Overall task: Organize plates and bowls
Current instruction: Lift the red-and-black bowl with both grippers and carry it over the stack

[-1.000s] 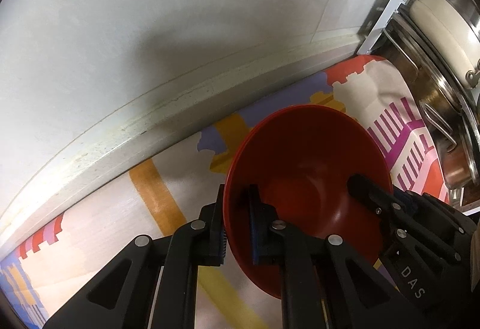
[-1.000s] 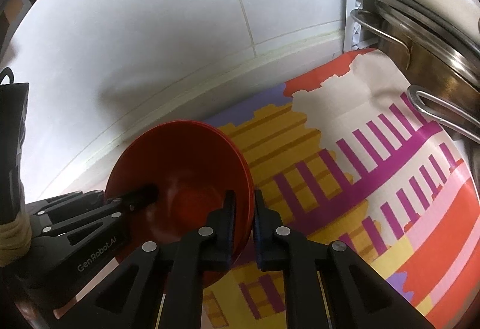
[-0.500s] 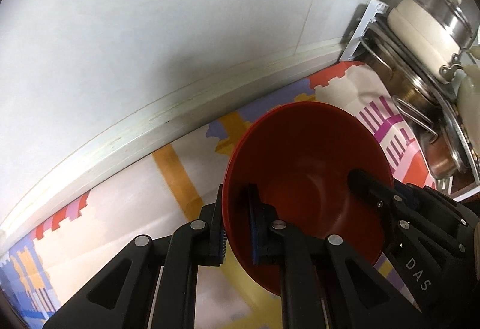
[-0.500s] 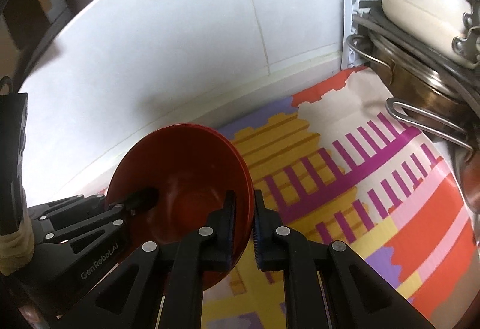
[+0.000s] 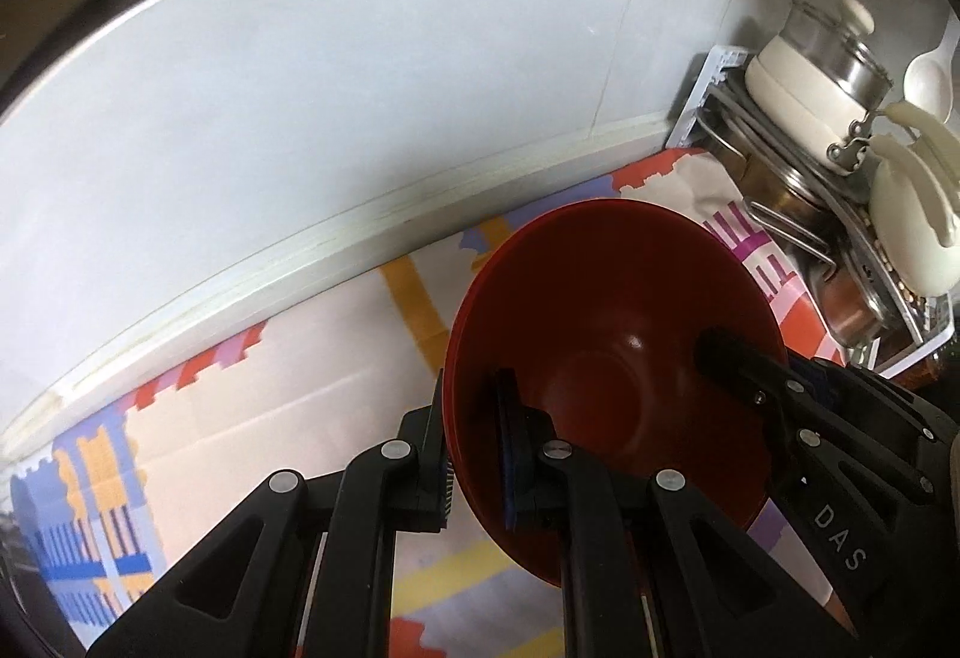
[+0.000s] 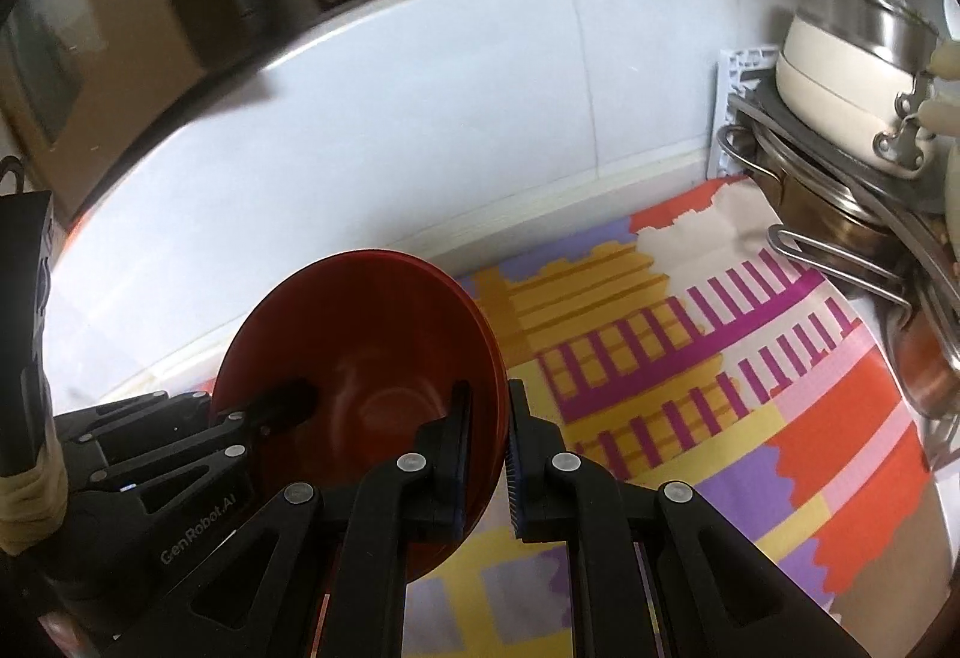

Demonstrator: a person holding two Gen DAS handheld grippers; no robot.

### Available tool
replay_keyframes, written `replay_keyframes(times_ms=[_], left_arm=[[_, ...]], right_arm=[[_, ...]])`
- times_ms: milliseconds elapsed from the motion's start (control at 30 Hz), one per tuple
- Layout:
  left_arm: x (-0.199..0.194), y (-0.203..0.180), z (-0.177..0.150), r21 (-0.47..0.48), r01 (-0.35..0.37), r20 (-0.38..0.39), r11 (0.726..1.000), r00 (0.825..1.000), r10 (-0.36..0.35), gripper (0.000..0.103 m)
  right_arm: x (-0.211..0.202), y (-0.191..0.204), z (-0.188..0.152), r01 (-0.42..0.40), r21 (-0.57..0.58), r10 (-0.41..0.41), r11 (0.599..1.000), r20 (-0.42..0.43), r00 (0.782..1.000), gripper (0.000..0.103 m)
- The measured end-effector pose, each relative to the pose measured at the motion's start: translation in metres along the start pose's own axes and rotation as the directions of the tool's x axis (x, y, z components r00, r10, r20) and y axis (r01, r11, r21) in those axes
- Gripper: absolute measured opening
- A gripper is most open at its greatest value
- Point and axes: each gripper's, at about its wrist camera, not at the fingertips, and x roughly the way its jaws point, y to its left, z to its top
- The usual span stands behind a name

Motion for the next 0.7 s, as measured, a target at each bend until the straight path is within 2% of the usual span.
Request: replay_keyframes(times_ms=[700], left_arm=[[-0.096, 0.059, -0.084, -0.101, -0.057, 0.048, 0.993, 0.997, 0.062, 0.013]], right_arm=[[-0.07, 0.078, -0.065, -0.079, -0.114, 0.08, 0.99, 0.005, 0.997, 0.012]])
